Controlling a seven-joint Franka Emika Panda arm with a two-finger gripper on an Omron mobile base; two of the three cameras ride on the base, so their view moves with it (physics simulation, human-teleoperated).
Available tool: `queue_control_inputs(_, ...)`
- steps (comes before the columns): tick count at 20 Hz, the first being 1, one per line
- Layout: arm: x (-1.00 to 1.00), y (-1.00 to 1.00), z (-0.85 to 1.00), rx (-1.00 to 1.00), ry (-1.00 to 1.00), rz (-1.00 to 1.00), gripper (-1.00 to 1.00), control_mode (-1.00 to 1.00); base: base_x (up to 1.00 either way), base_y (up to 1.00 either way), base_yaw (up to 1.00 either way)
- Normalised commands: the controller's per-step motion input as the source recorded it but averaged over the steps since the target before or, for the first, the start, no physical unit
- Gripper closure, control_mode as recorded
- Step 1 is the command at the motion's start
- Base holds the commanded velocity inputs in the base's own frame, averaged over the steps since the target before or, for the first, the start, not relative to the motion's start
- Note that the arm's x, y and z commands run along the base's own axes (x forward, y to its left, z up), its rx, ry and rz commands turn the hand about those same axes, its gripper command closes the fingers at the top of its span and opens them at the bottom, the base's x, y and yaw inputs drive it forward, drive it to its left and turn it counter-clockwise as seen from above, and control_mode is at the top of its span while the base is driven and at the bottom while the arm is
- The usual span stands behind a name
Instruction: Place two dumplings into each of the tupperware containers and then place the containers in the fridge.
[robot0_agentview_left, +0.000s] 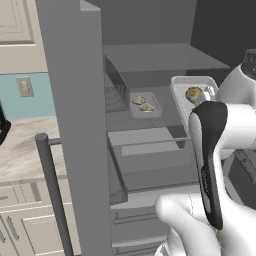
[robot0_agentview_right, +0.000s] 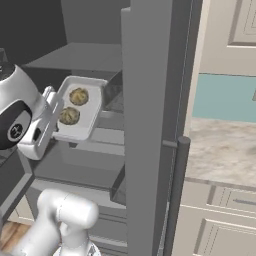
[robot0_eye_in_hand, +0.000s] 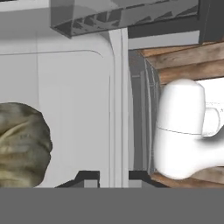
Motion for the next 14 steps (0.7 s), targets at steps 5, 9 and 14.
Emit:
queue_control_inputs(5,0.12,0.00,0.17,0.03,-0.24,0.00,1.00,-1.00,0.00,0.00,0.00)
queue_control_inputs(9,0.44,0.00,0.17,0.04,-0.11,0.00,1.00,-1.00,0.00,0.00,0.00)
queue_control_inputs(14,0.78,0.00,0.56,0.02,0.02,0.07,1.00,-1.00,0.00,0.00,0.00)
